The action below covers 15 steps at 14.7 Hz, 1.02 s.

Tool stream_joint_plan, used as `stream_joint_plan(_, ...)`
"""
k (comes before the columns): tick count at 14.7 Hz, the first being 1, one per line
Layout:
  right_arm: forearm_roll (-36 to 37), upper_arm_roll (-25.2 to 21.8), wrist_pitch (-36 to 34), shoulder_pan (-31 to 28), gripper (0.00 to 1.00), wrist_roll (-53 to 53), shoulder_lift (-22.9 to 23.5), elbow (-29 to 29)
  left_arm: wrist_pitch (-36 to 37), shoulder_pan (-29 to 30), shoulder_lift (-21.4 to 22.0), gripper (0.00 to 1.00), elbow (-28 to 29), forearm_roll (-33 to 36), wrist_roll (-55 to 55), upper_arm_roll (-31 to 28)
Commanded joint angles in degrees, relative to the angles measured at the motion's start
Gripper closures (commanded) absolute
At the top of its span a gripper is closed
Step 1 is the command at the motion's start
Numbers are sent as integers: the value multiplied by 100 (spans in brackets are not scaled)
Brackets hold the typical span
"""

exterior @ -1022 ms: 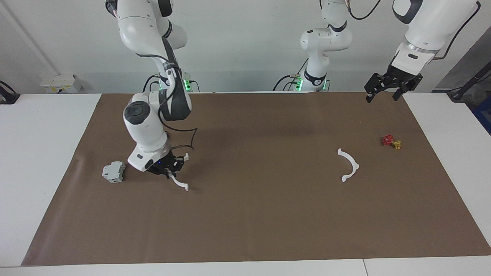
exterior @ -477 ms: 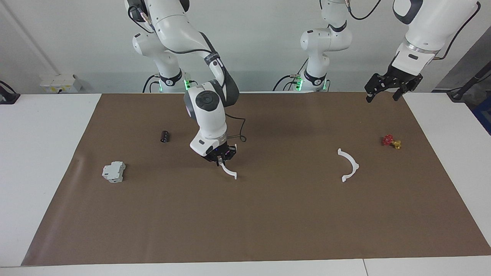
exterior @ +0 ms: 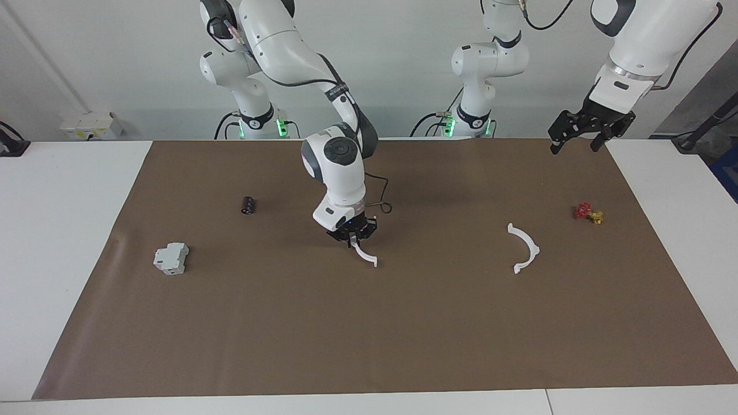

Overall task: Assemble drain pipe with both arms
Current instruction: 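Carry the clamp half with the right gripper toward the table center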

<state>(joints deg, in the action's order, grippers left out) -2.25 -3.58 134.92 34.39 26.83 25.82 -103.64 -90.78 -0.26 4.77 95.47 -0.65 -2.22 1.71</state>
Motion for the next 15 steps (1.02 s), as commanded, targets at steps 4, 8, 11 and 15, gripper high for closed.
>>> stream_joint_plan(4, 199, -20, 236, 147, 100, 121, 116, 11, -45, 79, 156, 0, 182, -94, -24, 22)
stream_joint_plan(8, 207, -20, 271, 156, 100, 138, 125, -33, -45, 79, 156, 0, 182, -94, -24, 22)
stream_joint_plan(11, 207, -20, 271, 165, 100, 138, 125, -59, -45, 79, 156, 0, 182, -85, -24, 22)
stream_joint_plan(15, 207, -20, 271, 165, 100, 95, 125, -95, -37, 79, 156, 0, 182, -94, -15, 22)
